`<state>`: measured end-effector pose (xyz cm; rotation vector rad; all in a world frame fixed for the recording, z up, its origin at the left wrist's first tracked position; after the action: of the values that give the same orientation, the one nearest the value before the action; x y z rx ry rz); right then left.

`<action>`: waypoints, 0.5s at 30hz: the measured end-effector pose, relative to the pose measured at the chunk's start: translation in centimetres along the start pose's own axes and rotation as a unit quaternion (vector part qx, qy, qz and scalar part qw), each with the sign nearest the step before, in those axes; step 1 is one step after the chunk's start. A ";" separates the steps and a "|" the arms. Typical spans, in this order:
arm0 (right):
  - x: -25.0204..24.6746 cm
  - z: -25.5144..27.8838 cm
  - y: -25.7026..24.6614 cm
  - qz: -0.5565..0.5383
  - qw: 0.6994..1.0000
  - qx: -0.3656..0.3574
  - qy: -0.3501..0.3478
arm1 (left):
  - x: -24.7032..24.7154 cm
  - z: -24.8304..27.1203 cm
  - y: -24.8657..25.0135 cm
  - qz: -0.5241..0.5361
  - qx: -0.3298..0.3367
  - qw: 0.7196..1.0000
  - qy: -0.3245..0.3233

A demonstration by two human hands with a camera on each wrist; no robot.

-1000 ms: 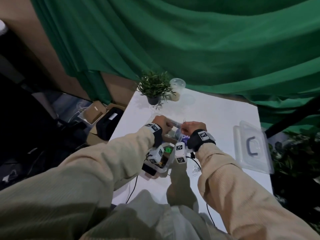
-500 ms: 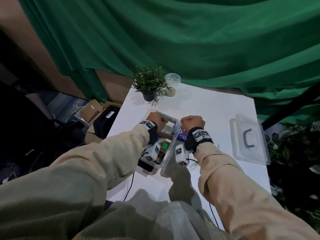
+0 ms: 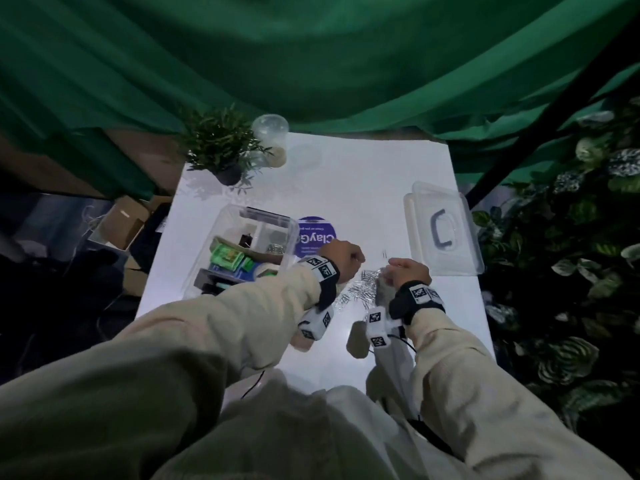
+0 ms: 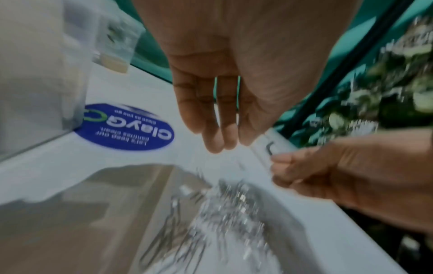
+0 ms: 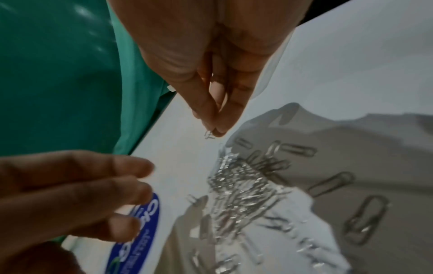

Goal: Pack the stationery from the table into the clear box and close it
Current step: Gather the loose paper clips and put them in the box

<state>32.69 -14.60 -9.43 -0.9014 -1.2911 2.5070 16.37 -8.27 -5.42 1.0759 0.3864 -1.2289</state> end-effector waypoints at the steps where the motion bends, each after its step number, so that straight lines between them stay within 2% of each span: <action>1: -0.3 -0.2 0.6 0.002 1.000 -0.005 0.002 | 1.5 -0.6 0.0 -0.037 -0.009 0.999 -0.019; 4: -0.9 -1.2 2.2 0.046 0.999 -0.007 -0.018 | 4.9 -1.8 -0.3 -0.135 -0.003 0.989 -0.052; 9: -1.6 -1.9 3.6 0.117 0.990 -0.034 -0.070 | 8.4 -2.3 0.6 -0.250 0.102 0.962 -0.045; 15: -1.2 -1.9 3.5 0.187 0.968 -0.080 -0.150 | 9.2 -2.9 1.1 -0.261 0.132 0.956 -0.016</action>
<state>35.14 -15.97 -12.53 -0.8935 -1.5604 2.9586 21.41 -11.16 -13.19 1.2216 0.5119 -1.8043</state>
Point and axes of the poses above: each hand's wrist, its own z-axis away from the middle knuckle, its own x-axis out of the palm, y = z × x, the point moved 3 cm from there along -z, towards the middle knuckle, and after that the axes turned 12 degrees about -x, right-handed, at the moved point
